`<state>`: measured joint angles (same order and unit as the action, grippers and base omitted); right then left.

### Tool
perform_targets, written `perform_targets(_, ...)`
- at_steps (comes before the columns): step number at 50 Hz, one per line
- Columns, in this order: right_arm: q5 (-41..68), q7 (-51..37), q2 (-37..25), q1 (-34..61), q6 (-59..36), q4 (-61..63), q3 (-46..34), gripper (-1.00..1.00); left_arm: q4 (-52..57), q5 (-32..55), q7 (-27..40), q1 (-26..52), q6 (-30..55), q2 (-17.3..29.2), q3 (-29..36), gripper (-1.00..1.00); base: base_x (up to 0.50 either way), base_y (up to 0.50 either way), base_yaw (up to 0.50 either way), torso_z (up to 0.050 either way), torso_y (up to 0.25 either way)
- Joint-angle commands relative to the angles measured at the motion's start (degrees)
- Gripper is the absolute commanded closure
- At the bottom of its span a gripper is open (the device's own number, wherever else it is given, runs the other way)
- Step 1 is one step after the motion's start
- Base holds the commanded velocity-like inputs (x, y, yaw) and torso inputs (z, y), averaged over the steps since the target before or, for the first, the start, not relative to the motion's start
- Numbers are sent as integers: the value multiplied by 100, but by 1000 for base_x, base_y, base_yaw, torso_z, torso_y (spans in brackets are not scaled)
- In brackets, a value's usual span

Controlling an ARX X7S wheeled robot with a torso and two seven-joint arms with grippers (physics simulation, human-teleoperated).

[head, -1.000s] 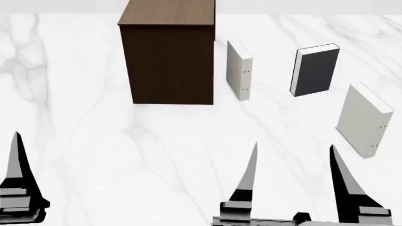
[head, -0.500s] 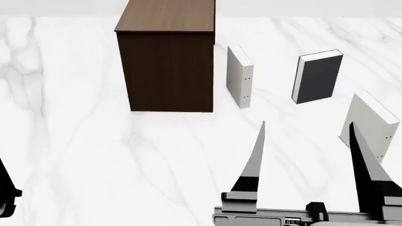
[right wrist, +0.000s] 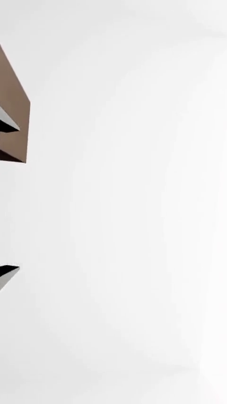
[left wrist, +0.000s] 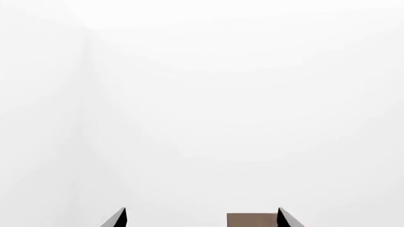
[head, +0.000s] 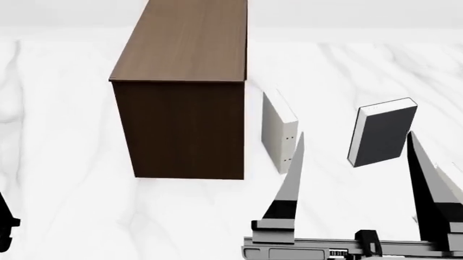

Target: Pick up the book in the middle and place it on the cabinet shelf.

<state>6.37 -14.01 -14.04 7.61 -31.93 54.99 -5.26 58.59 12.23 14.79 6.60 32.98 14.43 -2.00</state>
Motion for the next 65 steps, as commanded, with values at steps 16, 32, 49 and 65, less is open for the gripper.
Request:
perform_targets(16, 80, -143, -106, 62, -77, 82, -82, -100, 7, 180, 235, 13, -74, 205, 36, -100, 500, 0, 0, 0, 1)
perform_targets(32, 103, -210, -155, 42, -69, 40, -103, -100, 0, 249, 382, -9, -130, 322, 145, -100, 500, 0, 0, 0, 1)
perform_targets(49, -98, -360, -209, -34, 277, 3, -205, -100, -55, 267, 485, -34, -206, 467, 241, -100, 466, 0, 0, 0, 2)
perform_targets(65, 302, -235, -256, -196, 723, 28, -113, -100, -33, 358, 590, -2, -175, 552, 250, -100, -15, 0, -93, 0, 1)
